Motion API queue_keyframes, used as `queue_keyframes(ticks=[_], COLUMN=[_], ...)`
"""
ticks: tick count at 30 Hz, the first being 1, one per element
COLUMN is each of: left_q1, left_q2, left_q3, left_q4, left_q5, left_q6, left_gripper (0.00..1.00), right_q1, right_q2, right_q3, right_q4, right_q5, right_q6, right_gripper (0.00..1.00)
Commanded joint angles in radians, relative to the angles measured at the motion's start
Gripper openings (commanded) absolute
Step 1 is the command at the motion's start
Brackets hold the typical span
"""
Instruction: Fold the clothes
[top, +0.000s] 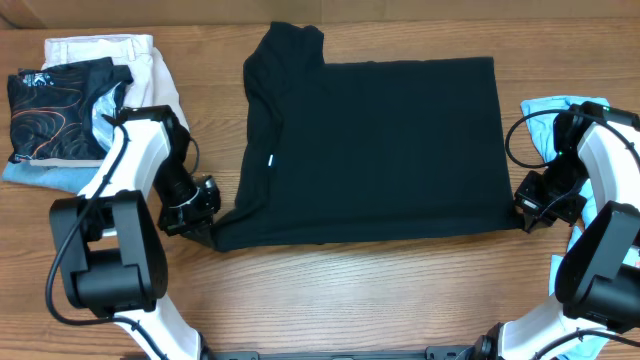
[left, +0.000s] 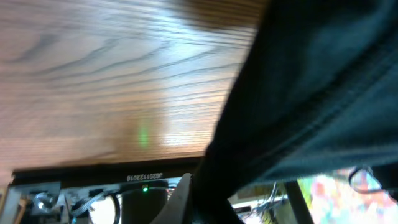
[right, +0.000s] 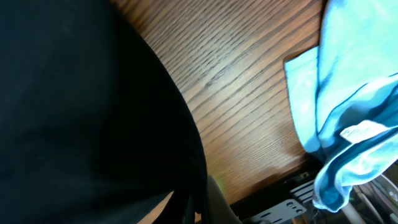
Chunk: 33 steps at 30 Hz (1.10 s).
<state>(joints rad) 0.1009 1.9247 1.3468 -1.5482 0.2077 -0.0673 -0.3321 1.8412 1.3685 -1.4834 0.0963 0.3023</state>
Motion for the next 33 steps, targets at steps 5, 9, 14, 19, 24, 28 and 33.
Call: queue_keyframes(ticks=[5,9,14,19,24,28,33], left_q1=[0.031,0.031,-0.013,-0.133,-0.266,-0.322,-0.359], left_q2=[-0.043,-0.048,-0.069,-0.072,-0.051,-0.018,0.031], left_q3=[-0.002,0.04,0.181,0.294,0.296,0.296,0.296], left_q4=[-0.017,-0.022,0.027,0.159,0.32,0.371,0.425], left_q5=[-0.11,-0.109,-0.029,-0.023,-0.027,-0.034,-0.035], left_q6=[-0.065,-0.097,-0.101,-0.101,-0.111,-0.121,-0.121], left_gripper=[0.25,0.25,0.24,0.26,0.35,0.37,0.37], right_q1=[-0.005,-0.005,-0.004,-0.004,-0.004,-0.004,-0.004], right_q2=[-0.033,-0.033,-0.033,-0.032,-0.033,-0.032,-0.033], right_q3=[-0.002,-0.002,-0.002,-0.002,-0.002,-0.002,-0.002], right_q4=[0.01,0.012,0.014,0.022,0.026,0.031,0.038], right_q5=[0.014,0.014,0.005,-0.01,-0.013,-0.014,-0.025], right_q6=[0.005,0.005,0.005,0.005,0.005,0.005,-0.003], right_gripper=[0.08,0.13,0.29,0.42,0.42,0.42,0.42])
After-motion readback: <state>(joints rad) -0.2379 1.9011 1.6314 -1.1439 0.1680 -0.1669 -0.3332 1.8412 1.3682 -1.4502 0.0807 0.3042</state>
